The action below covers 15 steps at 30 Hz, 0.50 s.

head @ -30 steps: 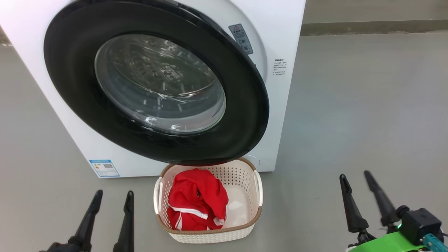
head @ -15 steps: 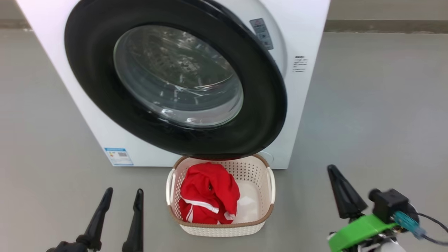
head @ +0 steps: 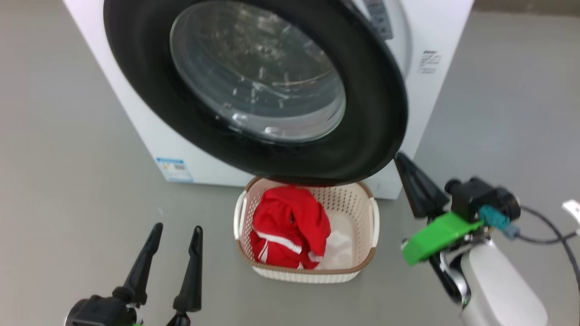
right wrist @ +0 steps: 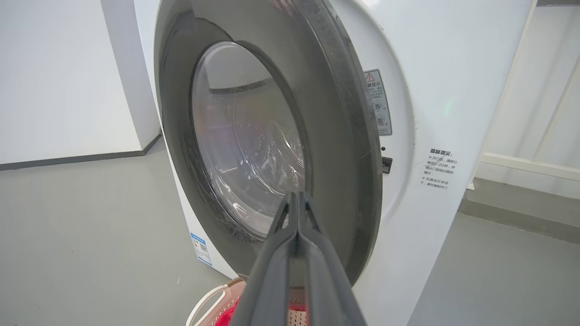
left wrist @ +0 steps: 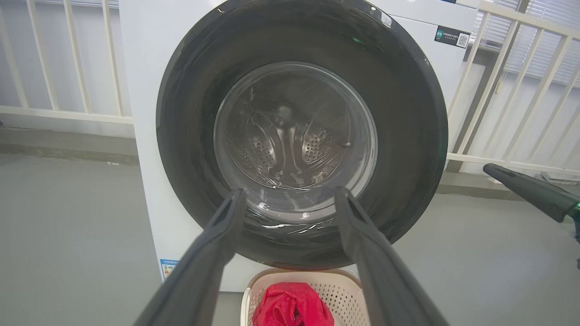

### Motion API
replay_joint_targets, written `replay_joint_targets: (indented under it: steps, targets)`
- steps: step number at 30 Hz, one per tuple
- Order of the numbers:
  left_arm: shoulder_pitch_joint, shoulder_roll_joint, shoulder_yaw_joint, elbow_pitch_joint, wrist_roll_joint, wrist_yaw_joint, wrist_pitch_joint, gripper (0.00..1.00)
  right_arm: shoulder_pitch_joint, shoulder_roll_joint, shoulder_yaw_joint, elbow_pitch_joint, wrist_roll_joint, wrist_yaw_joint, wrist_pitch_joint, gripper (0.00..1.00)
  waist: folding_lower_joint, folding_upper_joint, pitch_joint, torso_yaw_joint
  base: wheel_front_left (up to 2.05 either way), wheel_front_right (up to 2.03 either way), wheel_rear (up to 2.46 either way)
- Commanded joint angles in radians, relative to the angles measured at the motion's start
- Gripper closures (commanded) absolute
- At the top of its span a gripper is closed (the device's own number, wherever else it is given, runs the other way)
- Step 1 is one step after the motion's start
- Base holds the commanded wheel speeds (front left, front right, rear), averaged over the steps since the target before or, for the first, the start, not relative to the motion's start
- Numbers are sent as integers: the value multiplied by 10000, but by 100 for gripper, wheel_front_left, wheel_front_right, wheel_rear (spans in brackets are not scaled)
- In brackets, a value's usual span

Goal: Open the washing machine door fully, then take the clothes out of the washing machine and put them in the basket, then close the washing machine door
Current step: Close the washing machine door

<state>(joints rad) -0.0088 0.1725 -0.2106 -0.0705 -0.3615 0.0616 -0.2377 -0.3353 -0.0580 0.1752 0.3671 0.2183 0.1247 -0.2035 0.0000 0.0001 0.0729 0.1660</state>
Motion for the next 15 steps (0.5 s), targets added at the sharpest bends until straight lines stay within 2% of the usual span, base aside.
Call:
replay_joint_targets:
  steps: [1, 15]
  targets:
    - [-459, 49, 310, -333, 89, 62, 10, 0, -580, -3, 216, -133, -102, 60, -118, 100, 0, -1, 501, 401, 0, 0, 0]
    - [-1177, -115, 48, -359, 51, -27, -3, 0, -2786, -377, -14, 708, -176, 60, -455, 100, 0, -1, 1938, 1128, 0, 0, 0]
